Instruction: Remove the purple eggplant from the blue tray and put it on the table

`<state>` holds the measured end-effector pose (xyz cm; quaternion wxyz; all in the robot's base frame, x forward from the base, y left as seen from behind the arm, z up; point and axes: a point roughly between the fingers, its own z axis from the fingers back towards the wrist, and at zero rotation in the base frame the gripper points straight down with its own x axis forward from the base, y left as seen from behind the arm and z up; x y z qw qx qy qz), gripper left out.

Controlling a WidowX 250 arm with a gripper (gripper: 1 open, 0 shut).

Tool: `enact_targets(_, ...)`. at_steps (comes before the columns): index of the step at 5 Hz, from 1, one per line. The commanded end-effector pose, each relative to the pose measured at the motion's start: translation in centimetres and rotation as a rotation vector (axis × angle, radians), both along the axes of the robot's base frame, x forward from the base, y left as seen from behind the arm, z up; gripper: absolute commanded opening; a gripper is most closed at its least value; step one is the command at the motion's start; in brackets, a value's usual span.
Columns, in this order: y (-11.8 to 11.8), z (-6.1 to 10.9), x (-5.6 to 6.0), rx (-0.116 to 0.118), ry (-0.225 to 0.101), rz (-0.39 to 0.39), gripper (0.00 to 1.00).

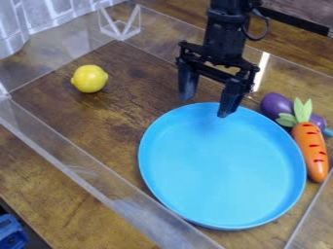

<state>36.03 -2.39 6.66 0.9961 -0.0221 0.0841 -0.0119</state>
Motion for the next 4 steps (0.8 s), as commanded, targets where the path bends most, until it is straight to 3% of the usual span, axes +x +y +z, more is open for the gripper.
enact_targets(1,1.2,3.4,0.4,0.004,-0.096,0.022,1.0)
enact_targets(4,2.4,3.5,0.1,0.013,-0.094,0.024,1.0)
